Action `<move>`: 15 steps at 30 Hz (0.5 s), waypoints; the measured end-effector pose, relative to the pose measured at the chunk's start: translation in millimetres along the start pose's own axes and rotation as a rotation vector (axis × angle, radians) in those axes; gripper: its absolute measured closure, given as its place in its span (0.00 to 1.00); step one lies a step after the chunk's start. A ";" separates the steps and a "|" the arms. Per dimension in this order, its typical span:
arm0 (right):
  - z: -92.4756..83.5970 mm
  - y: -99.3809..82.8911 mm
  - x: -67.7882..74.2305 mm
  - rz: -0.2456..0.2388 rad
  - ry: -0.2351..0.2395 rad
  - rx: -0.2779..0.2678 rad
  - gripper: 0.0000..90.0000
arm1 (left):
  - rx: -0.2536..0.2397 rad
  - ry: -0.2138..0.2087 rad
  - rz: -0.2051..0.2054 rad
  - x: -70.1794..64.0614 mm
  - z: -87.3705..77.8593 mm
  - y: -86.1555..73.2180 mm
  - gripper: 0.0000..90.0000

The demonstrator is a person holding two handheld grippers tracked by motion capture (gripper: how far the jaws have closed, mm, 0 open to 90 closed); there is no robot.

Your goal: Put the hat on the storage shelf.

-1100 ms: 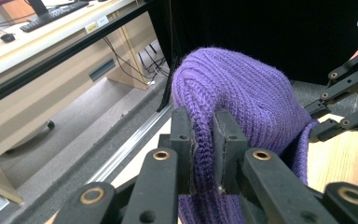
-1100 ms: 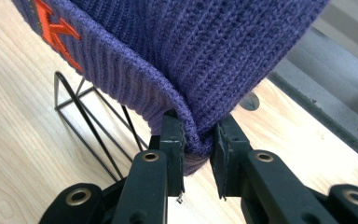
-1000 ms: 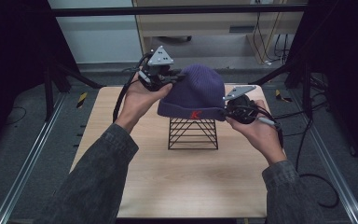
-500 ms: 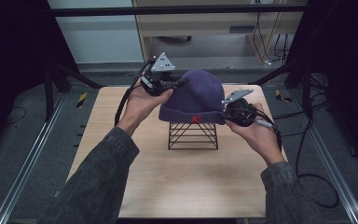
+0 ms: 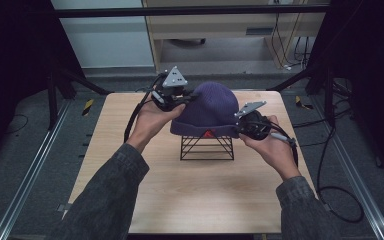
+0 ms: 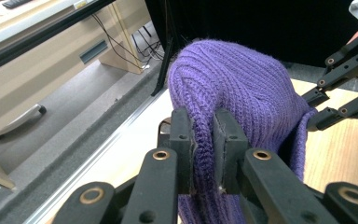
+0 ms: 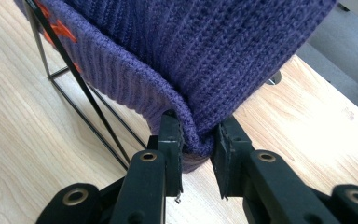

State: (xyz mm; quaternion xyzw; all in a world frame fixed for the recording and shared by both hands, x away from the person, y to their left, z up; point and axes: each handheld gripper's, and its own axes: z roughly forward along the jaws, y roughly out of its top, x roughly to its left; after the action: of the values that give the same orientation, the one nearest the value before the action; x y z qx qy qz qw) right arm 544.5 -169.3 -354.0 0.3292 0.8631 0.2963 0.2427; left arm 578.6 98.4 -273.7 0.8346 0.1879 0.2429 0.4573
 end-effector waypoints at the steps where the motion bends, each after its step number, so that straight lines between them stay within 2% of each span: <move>1: -0.9 0.0 0.1 -0.005 -0.004 0.005 0.83 | -0.005 -0.002 0.001 -1.1 0.0 -1.5 0.88; 7: -0.7 -4.4 2.0 -0.013 0.002 0.012 0.82 | 0.004 -0.006 -0.008 -4.1 0.7 -12.0 0.88; 15: 10.4 -11.0 7.6 -0.018 0.010 0.033 0.81 | 0.020 -0.013 -0.017 -5.6 5.5 -25.7 0.88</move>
State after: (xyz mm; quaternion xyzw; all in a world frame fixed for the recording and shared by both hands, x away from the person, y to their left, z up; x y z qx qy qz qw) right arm 541.2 -166.9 -370.4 0.3240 0.8719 0.2815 0.2357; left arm 574.9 104.8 -299.5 0.8390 0.1943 0.2318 0.4524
